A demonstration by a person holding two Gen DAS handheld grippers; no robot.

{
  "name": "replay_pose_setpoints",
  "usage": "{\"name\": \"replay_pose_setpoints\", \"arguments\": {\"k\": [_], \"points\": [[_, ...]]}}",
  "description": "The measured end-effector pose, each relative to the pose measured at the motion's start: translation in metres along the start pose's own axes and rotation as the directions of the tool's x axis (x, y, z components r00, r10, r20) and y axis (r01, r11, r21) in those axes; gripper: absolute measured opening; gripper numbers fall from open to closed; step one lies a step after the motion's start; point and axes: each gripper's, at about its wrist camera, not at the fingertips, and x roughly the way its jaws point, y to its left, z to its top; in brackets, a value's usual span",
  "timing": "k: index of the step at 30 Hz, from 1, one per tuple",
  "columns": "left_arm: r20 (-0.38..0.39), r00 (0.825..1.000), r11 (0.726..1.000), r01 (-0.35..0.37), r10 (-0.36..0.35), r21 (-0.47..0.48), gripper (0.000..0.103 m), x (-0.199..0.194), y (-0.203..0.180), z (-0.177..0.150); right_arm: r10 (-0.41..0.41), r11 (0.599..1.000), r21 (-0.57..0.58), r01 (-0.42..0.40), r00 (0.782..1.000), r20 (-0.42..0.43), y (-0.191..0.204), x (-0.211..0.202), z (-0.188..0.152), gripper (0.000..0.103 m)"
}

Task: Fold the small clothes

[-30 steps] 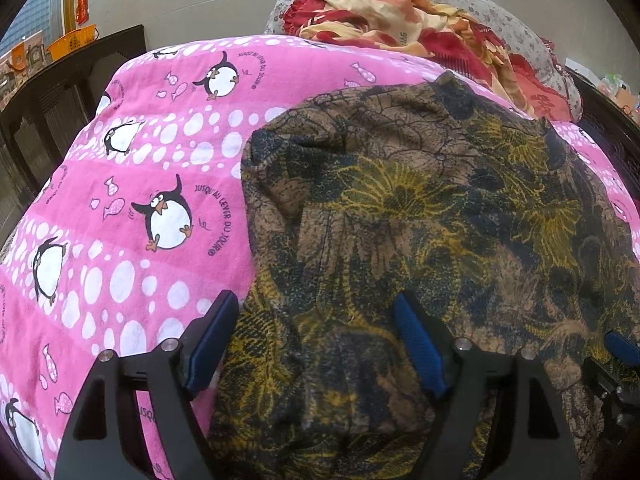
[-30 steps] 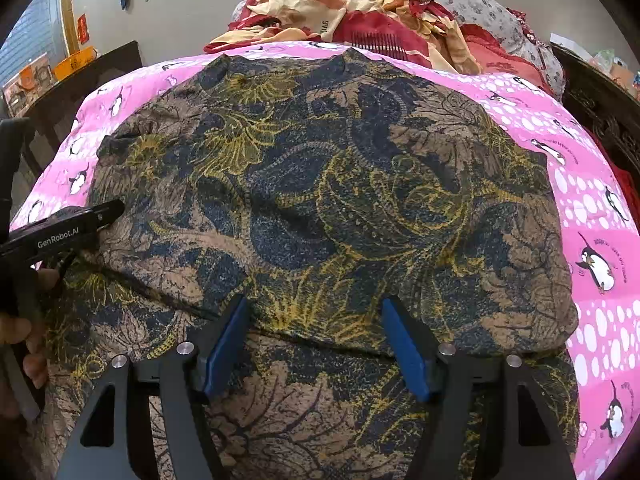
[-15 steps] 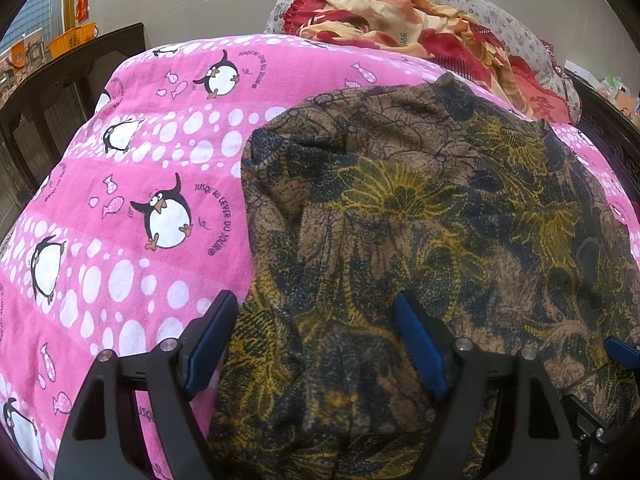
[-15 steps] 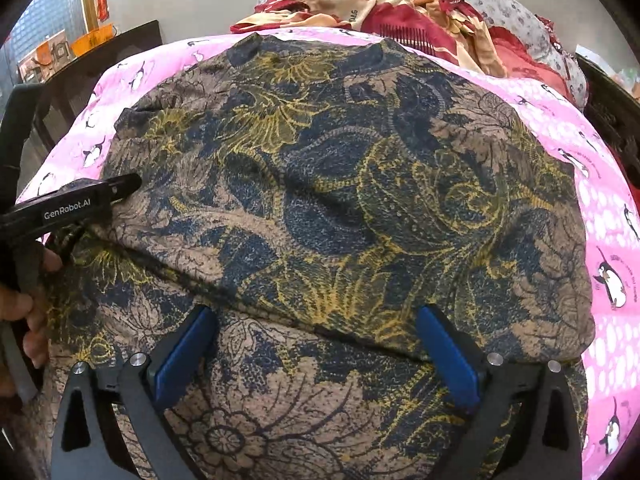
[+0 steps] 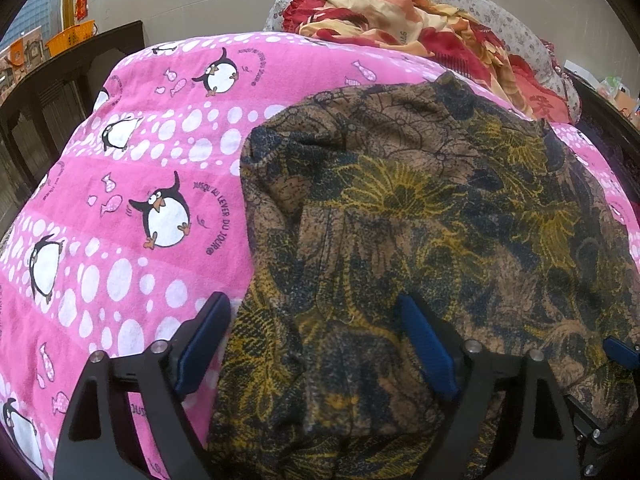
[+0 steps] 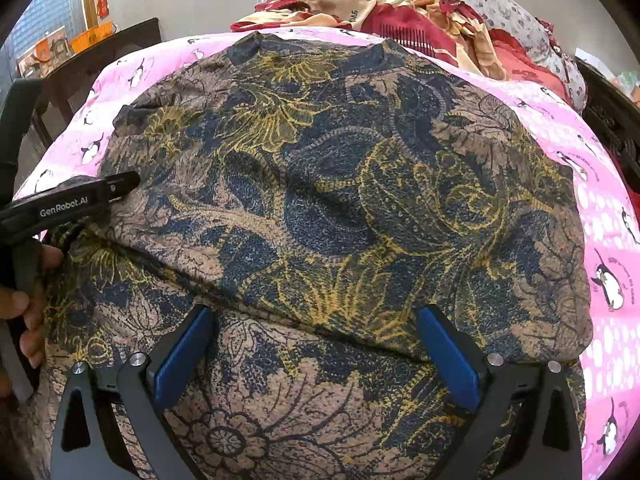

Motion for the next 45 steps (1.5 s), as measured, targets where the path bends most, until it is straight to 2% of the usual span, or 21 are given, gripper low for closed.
{"name": "replay_pose_setpoints", "arguments": {"k": [5, 19, 42, 45], "points": [[-0.024, 0.999, 0.999, 0.033, -0.033, 0.003, 0.103, 0.0017, -0.0018, 0.0009, -0.002, 1.000, -0.002, 0.002, 1.000, 0.000, 0.0002, 0.0002, 0.0000, 0.103], [-0.030, 1.000, 1.000, 0.009, -0.009, 0.017, 0.103, 0.0052, -0.0077, 0.0018, -0.005, 1.000, 0.000, 0.005, 1.000, -0.001, 0.0008, 0.0017, -0.0010, 0.103], [-0.031, 0.999, 1.000, 0.026, -0.026, 0.005, 0.103, 0.0058, -0.0032, 0.0021, 0.006, 1.000, 0.007, -0.006, 1.000, -0.004, -0.0026, 0.0027, -0.0002, 0.103], [-0.054, 0.997, 0.999, 0.052, -0.050, 0.019, 0.103, 0.0019, -0.0003, 0.0015, -0.001, 1.000, -0.018, 0.001, 1.000, -0.023, -0.0004, -0.0037, -0.0037, 0.103]]}}
